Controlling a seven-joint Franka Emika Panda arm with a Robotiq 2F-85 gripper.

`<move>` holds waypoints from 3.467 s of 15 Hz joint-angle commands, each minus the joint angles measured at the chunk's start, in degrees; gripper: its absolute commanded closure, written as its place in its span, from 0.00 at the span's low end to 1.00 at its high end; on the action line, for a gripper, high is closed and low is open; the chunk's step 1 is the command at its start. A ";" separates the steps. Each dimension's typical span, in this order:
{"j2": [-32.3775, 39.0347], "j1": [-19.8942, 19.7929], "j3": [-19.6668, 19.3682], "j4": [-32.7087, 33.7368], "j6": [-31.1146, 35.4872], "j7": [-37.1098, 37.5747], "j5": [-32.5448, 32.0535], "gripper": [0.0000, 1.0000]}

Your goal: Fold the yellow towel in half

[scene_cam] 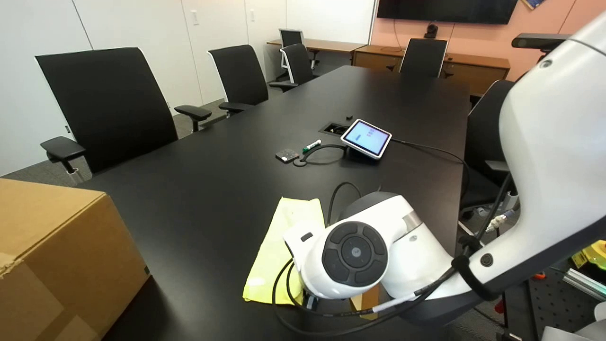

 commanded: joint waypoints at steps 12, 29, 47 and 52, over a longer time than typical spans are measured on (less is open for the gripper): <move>4.53 -2.77 0.93 13.61 -0.21 1.01 -1.71 0.92; 19.17 -6.47 2.35 39.06 0.64 -0.42 0.84 0.93; 30.32 -13.91 8.28 63.09 -9.07 -14.58 15.47 0.35; 23.56 -13.92 6.87 61.11 -7.71 -12.32 14.99 0.01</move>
